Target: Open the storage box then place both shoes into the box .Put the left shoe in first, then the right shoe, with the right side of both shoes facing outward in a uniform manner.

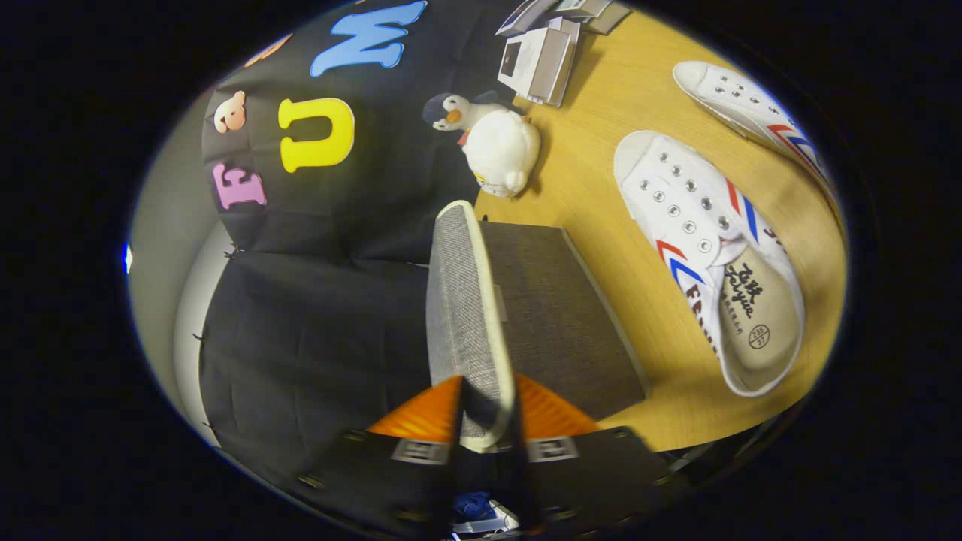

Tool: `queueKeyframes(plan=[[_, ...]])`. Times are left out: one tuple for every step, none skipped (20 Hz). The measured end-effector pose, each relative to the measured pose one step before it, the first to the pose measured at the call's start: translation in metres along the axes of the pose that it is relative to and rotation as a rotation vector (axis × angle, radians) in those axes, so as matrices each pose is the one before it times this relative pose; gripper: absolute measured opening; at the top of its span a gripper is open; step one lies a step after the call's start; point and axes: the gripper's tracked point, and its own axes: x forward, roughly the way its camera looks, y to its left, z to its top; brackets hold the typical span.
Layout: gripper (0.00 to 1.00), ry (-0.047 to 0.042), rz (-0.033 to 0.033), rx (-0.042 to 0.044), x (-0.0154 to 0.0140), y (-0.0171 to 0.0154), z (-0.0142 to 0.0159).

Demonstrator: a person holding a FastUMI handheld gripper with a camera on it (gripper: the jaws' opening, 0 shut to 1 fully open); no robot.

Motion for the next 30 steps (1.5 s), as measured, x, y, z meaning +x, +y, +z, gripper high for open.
queueKeyframes(plan=[[0.0, 0.00889, -0.00072, -0.01016, 0.00471, 0.00523, 0.00027], [0.01, 0.01186, -0.00265, -0.02075, -0.00138, -0.00023, -0.00263], [0.01, 0.01005, -0.00804, -0.01695, -0.0011, 0.00299, -0.00186], [0.0, 0.00583, -0.01, -0.02715, 0.00078, 0.00138, -0.00119], [0.0, 0.01012, -0.0016, -0.02741, -0.00343, 0.0047, -0.00207], [0.0, 0.00717, 0.01035, -0.01914, -0.00092, 0.00875, -0.00041], [0.0, 0.00178, 0.01444, -0.01629, -0.00181, 0.0108, 0.00073], [0.0, 0.0005, 0.00986, -0.02036, -0.00124, 0.01063, 0.00204], [0.0, -0.00024, 0.00349, -0.02562, -0.00072, 0.00898, 0.00122], [0.0, 0.00284, 0.00335, -0.03007, 0.00019, 0.0093, 0.00091], [0.0, -0.00006, 0.00062, -0.02838, -0.00073, 0.00686, 0.00007], [0.0, 0.00058, -0.00033, -0.02312, -0.0007, 0.00793, 0.00201], [0.0, -0.00051, 0.00234, -0.01711, 0.00142, 0.00898, -0.00054], [0.0, -0.00054, 0.0064, -0.01141, 0.00087, 0.00958, 0.00122], [0.0, -0.00069, 0.00716, -0.00835, 0.00121, 0.00905, -0.0008], [0.0, 0.00344, 0.00556, -0.0114, 0.00105, 0.00963, 0.00012], [0.0, 0.0001, 0.00212, -0.01878, 0.00195, 0.00785, -0.00097], [0.0, -0.00564, -0.01806, -0.03326, 0.00206, 0.00588, 0.00072], [0.0, -0.00929, -0.0208, -0.04702, 0.0012, 0.0045, -0.00033], [0.0, -0.00742, -0.01725, -0.0461, 0.00307, 0.00542, -0.00048], [0.0, 0.00109, -0.01006, -0.03851, 0.00424, 0.00757, -0.00369], [0.0, 0.00438, -0.00041, -0.02908, 0.00372, 0.00917, -0.00255], [0.0, 0.00094, 0.00189, -0.02111, 0.00452, 0.00872, -0.00326], [0.0, 0.00177, 0.00082, -0.01491, 0.00499, 0.00826, -0.002], [0.0, 0.00315, 0.00187, -0.01259, 0.00457, 0.00771, -0.00313], [0.0, 0.00484, -0.01037, -0.01155, 0.00529, 0.00463, -0.00324], [0.0, 0.00622, -0.0114, -0.01766, 0.00481, 0.00359, -0.00481], [0.0, 0.00056, -0.0044, -0.01822, 0.00567, 0.00538, -0.00224], [0.0, 0.00272, -0.00237, -0.01434, 0.00538, 0.00619, -0.00354], [0.0, 0.00323, -0.00817, -0.0141, 0.00568, 0.00457, -0.00287]])
